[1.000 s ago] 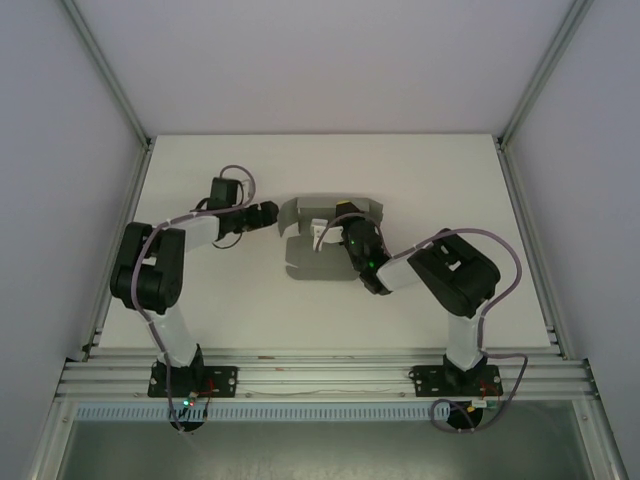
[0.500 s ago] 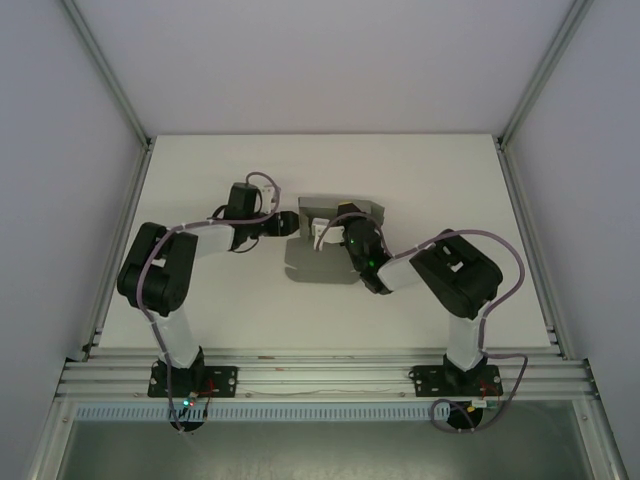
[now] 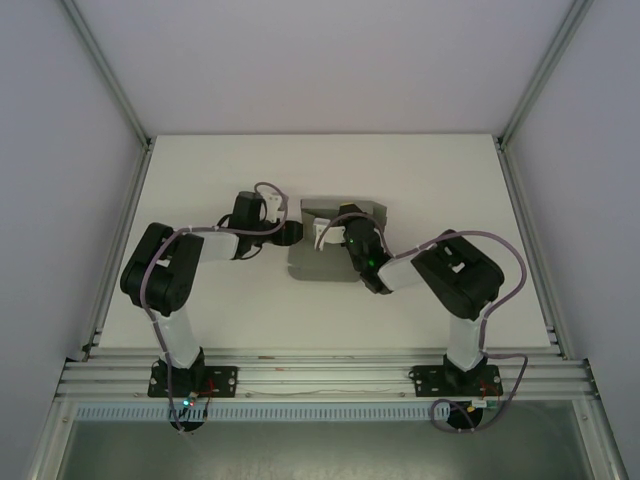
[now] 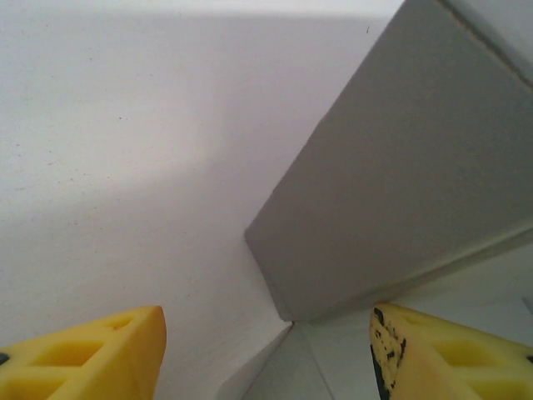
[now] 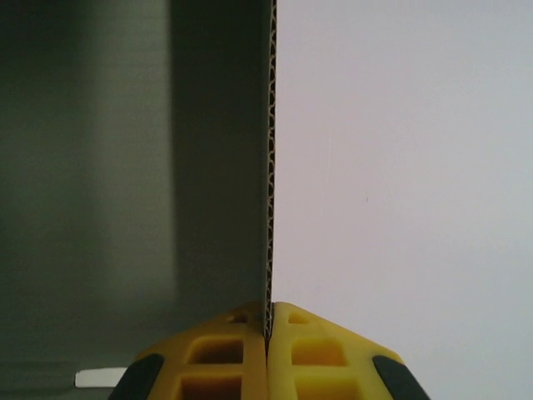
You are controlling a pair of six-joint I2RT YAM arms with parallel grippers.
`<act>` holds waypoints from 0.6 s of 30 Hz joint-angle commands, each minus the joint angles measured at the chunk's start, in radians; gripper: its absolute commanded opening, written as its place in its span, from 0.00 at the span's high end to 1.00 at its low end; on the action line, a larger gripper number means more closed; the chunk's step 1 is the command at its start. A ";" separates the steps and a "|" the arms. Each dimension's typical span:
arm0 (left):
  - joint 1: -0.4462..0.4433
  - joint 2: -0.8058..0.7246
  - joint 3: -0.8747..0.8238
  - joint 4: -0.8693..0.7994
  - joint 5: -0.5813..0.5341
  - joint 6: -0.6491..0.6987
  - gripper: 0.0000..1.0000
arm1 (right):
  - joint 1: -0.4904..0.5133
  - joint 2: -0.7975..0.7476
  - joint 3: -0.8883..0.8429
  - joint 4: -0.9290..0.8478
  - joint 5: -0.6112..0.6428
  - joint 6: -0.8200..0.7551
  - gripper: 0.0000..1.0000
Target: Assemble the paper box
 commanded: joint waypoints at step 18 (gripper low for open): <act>-0.052 0.026 0.111 -0.003 -0.171 0.081 0.53 | 0.044 -0.051 0.007 -0.138 0.000 0.094 1.00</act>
